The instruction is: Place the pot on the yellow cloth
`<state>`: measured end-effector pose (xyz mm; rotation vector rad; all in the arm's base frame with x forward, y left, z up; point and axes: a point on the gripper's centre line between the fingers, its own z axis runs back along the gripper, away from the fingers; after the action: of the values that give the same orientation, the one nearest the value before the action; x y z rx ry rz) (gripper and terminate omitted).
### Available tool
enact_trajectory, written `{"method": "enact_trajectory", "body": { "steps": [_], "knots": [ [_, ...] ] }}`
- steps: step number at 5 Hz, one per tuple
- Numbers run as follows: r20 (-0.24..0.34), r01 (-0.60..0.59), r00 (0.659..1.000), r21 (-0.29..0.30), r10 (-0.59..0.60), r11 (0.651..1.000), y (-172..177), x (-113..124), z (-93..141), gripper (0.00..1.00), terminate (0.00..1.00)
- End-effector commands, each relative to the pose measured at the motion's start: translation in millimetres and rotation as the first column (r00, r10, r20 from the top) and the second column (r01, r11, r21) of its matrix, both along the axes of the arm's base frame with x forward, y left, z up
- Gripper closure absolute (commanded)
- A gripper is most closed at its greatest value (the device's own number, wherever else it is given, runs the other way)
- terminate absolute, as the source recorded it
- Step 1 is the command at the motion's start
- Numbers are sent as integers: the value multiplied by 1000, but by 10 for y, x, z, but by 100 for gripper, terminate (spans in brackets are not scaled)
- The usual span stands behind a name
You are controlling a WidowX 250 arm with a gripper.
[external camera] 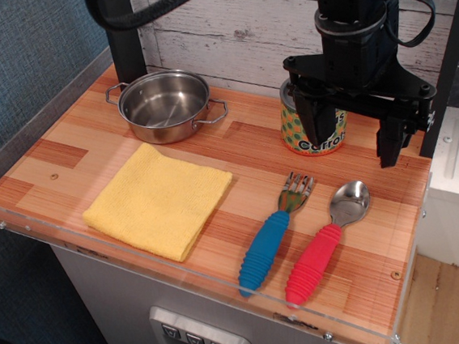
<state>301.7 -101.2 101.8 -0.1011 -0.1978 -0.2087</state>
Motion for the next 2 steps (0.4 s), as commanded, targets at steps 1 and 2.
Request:
{"method": "enact_trajectory", "body": {
  "steps": [1, 2],
  "knots": [
    [0, 0, 1000, 0, 0, 1000, 0, 0, 0, 0, 0],
    [-29, 92, 995, 78, -90, 993, 194, -7, -18, 0, 0]
  ]
}}
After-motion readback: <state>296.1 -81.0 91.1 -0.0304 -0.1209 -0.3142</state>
